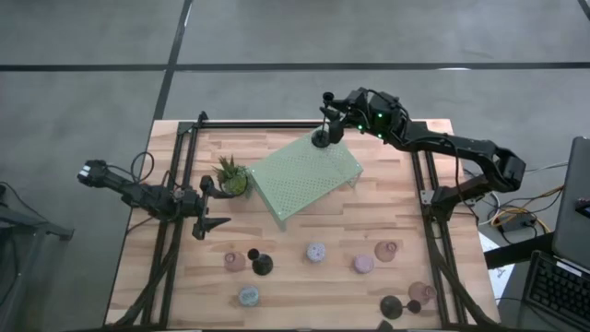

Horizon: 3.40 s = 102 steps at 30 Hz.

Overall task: Pick & Place candle stick holders
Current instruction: Put the top right black candle holder on the shelf, then put the bottom right black candle holder on the shelf aligned with the other black candle holder

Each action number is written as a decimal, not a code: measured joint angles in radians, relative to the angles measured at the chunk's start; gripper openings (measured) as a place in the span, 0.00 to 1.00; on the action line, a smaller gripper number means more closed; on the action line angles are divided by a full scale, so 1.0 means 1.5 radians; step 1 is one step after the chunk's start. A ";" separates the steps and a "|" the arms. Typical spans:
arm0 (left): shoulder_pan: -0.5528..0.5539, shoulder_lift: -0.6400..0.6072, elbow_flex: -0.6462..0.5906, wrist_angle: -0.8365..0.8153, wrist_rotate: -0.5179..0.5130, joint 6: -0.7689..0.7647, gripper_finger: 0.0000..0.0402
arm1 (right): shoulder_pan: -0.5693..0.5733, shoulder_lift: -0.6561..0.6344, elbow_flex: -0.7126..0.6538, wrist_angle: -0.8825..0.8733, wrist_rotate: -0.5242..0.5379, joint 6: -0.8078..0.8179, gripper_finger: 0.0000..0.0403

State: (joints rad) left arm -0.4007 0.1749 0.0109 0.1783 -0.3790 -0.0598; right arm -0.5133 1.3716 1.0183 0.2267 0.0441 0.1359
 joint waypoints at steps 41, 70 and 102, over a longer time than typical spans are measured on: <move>0.000 0.000 0.000 0.000 0.000 0.000 0.83 | 0.192 -0.392 -0.014 -0.621 -0.375 -0.093 0.31; 0.000 0.000 0.000 0.000 0.000 0.000 0.83 | 0.592 -0.551 -0.298 -0.468 -0.386 0.259 0.26; 0.000 0.000 0.000 0.000 0.000 0.000 0.83 | 0.893 -0.444 -0.376 -0.326 -0.196 0.409 0.17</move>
State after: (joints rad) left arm -0.4007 0.1745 0.0109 0.1787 -0.3790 -0.0601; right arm 0.8268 0.7052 0.4545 -0.2627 -0.2501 0.7498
